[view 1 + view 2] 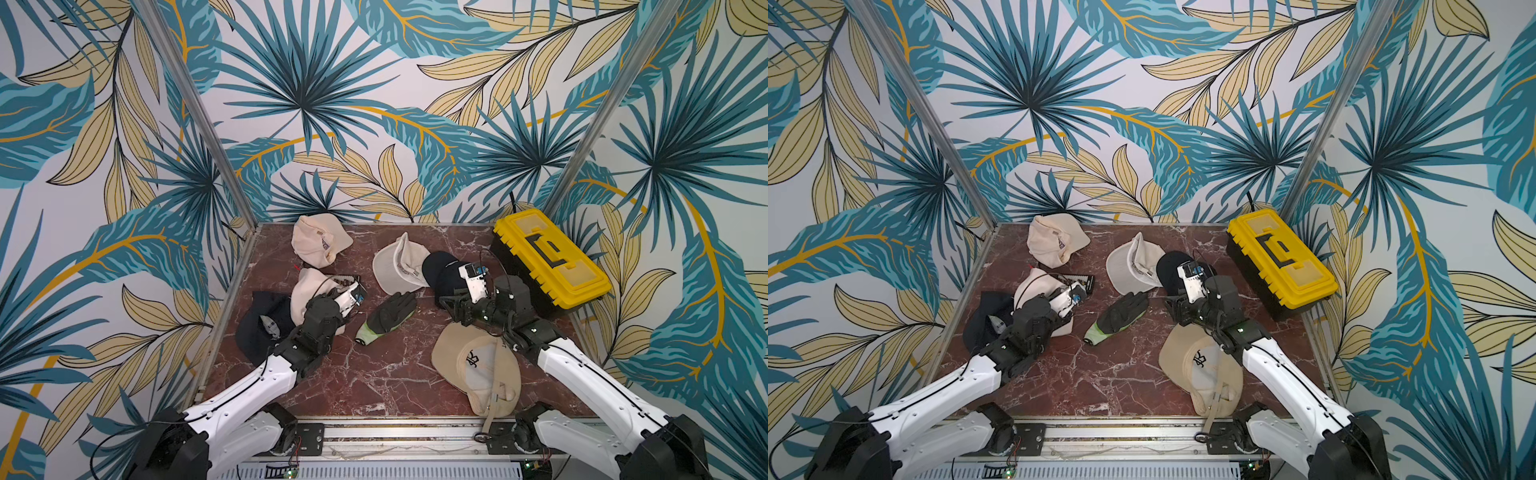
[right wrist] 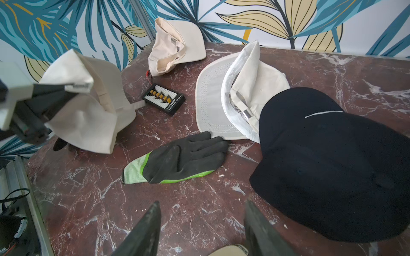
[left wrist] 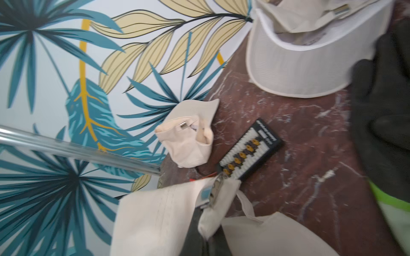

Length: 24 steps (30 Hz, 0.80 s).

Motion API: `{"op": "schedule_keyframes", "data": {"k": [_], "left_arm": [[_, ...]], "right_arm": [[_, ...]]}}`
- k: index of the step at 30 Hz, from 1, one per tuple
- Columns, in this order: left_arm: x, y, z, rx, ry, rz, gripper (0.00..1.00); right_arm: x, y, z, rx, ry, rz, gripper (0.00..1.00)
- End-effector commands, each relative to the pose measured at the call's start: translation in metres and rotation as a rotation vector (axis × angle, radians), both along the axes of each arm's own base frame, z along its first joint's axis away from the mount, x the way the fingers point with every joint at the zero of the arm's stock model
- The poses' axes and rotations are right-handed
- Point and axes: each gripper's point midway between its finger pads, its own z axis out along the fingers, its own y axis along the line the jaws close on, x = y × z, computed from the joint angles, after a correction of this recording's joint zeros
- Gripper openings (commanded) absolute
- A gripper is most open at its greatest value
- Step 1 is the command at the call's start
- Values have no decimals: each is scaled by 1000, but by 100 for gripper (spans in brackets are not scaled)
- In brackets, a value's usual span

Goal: Open the adjustable buckle of the baseball cap
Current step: Place the baseball cap at the center of the board.

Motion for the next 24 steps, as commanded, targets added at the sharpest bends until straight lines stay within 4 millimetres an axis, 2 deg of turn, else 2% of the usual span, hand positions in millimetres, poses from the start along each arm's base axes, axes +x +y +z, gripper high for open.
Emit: {"op": "schedule_keyframes", "data": {"k": [1,3,4,5,6,8,11,13,16,18,24], "left_arm": [[-14,-12,-20,-104,72,-38,0],[-15,-2,-32,-91,99,17,0],[-16,3,-36,-89,108,49,10],[-15,11,-38,-90,100,105,37],[-15,17,-38,-95,91,148,55],[-14,28,-31,-116,57,226,73],[-10,24,-4,-175,1,224,88],[-9,6,15,-248,-12,132,90],[-13,-33,41,-376,6,-69,90],[-11,-53,52,-447,34,-140,90],[30,-85,65,-651,118,-61,89]], "right_arm": [[5,1,4,8,20,0,60],[8,2,4,14,29,2,60],[9,2,3,19,35,1,60],[9,3,3,24,39,3,60],[10,3,2,29,43,3,60],[12,3,0,38,57,-4,61],[16,2,-7,51,103,-28,64],[18,1,-11,59,132,-46,66],[21,2,-16,68,167,-60,68],[24,-1,-15,66,167,-81,71],[27,-3,-11,110,162,-124,70]]}}
